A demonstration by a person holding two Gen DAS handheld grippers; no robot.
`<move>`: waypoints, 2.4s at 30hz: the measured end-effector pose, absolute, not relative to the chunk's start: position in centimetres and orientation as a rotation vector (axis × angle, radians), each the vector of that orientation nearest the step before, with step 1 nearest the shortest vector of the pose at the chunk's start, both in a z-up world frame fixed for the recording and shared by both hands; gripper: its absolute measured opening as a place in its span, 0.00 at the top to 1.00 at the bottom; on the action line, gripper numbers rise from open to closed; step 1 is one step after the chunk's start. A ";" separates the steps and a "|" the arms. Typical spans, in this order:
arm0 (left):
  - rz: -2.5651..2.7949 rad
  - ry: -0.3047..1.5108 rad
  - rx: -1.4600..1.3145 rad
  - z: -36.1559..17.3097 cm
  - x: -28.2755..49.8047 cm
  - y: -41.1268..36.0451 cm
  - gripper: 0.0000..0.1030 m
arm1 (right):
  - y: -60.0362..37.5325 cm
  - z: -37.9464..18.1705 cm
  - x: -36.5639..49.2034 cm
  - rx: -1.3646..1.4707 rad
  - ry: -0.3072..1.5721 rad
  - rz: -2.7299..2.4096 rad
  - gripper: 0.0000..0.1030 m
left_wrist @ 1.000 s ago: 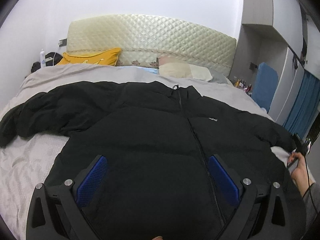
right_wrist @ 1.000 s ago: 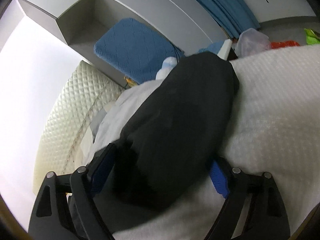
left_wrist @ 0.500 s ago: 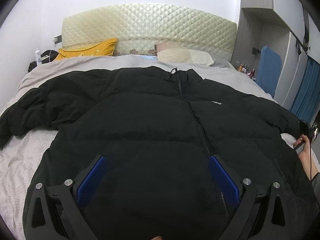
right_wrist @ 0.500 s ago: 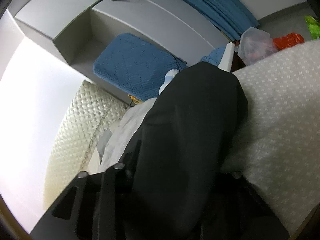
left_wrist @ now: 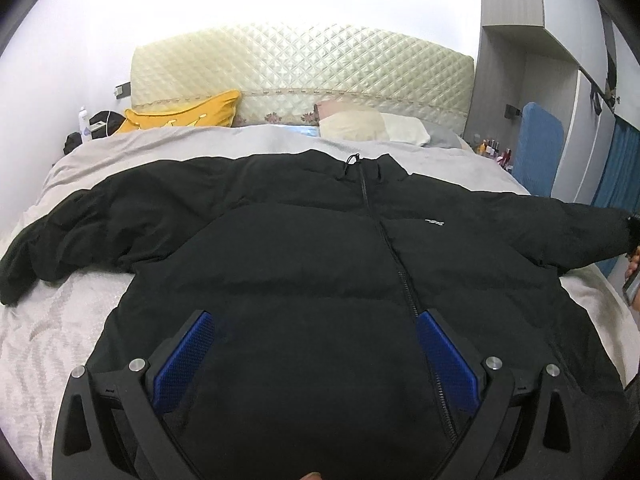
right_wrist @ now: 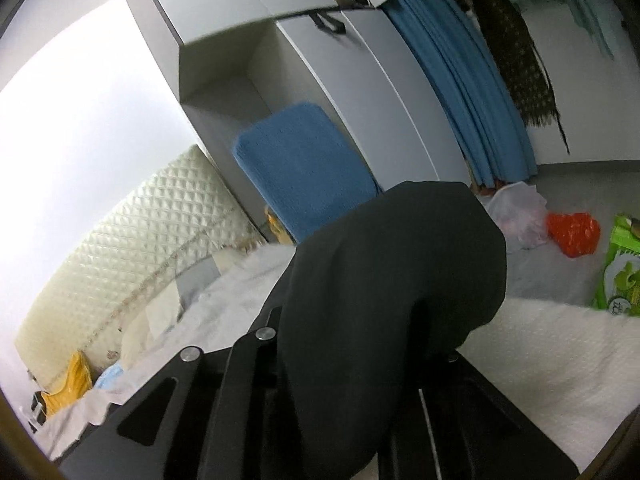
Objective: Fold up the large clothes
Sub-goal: 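Lift the gripped sleeve with the right tool and carry it across the jacket body, then lay the sleeve onto the jacket front and open the right tool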
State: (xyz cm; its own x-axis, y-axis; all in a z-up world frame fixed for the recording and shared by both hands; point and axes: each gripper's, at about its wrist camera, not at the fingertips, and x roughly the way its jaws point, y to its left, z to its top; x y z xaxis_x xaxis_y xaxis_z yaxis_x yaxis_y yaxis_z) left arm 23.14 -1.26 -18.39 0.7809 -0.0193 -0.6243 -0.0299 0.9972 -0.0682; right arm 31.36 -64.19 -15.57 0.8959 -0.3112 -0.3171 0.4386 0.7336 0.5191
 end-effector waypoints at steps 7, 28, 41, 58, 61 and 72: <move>0.006 0.646 -0.048 -16.2 21.6 -1.3 0.01 | -59.1 -9.7 30.2 0.464 0.208 -0.409 0.88; 0.083 0.560 -0.131 -10.9 18.2 7.5 0.00 | -30.0 1.4 33.4 0.130 0.231 -0.081 0.88; 0.064 0.530 -0.240 -10.8 16.2 14.1 0.00 | -5.9 -5.9 32.7 -0.197 0.410 0.152 0.88; 0.004 0.534 -0.277 -11.4 15.7 15.2 0.01 | 1.4 -22.3 31.4 -0.345 0.662 0.240 0.88; 0.000 0.548 -0.281 -11.5 16.0 15.0 0.01 | 1.4 -22.0 31.6 -0.326 0.661 0.241 0.87; 0.009 0.552 -0.267 -11.3 16.0 14.8 0.01 | 0.7 -18.8 29.2 -0.202 0.702 0.340 0.24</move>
